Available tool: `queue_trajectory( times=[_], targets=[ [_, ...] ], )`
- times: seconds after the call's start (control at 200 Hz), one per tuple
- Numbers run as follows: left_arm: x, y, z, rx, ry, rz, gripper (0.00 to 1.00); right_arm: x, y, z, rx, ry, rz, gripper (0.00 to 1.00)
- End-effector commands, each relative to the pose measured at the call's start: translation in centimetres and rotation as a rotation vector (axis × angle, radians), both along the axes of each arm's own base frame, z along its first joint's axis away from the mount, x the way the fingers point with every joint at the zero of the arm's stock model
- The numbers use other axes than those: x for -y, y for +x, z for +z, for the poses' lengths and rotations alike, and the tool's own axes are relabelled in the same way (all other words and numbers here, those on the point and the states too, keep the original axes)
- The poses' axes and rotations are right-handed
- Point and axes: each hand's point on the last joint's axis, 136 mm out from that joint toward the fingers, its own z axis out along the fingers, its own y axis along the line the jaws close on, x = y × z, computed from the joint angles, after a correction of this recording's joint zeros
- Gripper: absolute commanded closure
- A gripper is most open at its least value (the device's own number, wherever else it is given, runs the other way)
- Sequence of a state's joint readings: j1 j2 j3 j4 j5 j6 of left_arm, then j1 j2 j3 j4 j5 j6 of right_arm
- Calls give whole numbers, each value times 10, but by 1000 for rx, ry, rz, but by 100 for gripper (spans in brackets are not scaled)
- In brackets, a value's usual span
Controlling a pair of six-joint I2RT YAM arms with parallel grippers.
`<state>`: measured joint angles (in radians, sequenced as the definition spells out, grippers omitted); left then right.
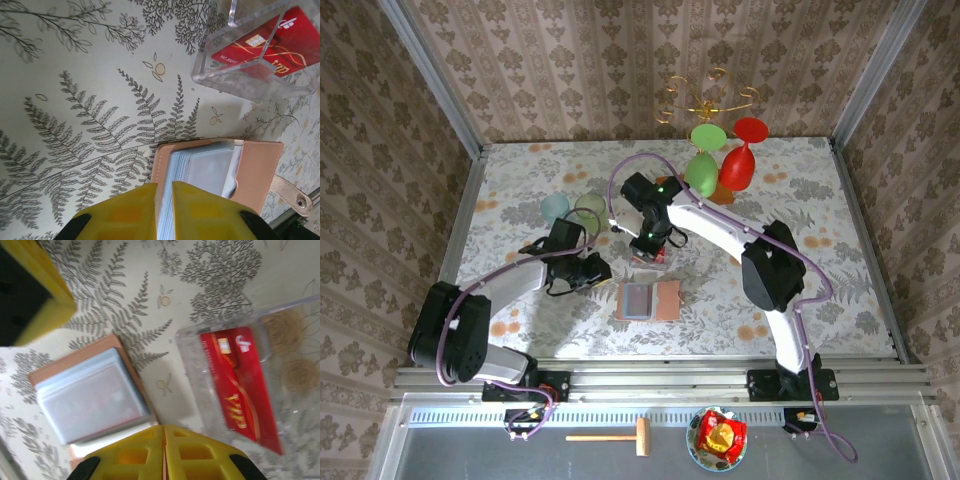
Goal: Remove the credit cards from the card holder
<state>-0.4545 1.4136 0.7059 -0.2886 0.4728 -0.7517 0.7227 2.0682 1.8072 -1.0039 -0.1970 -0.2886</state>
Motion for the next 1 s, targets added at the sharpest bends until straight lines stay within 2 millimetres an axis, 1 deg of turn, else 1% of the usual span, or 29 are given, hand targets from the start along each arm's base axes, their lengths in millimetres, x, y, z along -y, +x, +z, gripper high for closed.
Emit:
queue_trajectory(
  times=[0.0, 0.145, 0.225, 0.255, 0.335, 0.37, 0.46, 0.625, 0.835, 0.995],
  targets=[
    [11, -11, -7, -31, -22, -29, 85, -21, -5, 19, 41, 112, -141, 91],
    [18, -18, -16, -50, -40, -39, 86, -28, -22, 16, 38, 161, -290, 91],
    [19, -23, -21, -65, -37, -50, 87, -32, -33, 11, 20, 204, -370, 94],
    [20, -25, -22, -70, -35, -54, 88, -34, -36, 13, 14, 228, -406, 94],
    [19, -30, -27, -82, -27, -60, 88, -30, -43, 10, -3, 252, -506, 97],
    [18, -32, -29, -85, -24, -62, 88, -32, -42, 12, -2, 288, -541, 98],
    [18, -36, -33, -99, -23, -66, 89, -27, -48, 9, -22, 323, -626, 100],
    [23, -40, -35, -113, -41, -84, 89, -14, -54, -1, -66, 327, -768, 100],
    [23, -44, -42, -134, -33, -94, 89, -13, -65, -12, -171, 312, -865, 100],
    [20, -47, -48, -151, -18, -91, 90, -23, -72, -29, -260, 308, -883, 99]
  ],
)
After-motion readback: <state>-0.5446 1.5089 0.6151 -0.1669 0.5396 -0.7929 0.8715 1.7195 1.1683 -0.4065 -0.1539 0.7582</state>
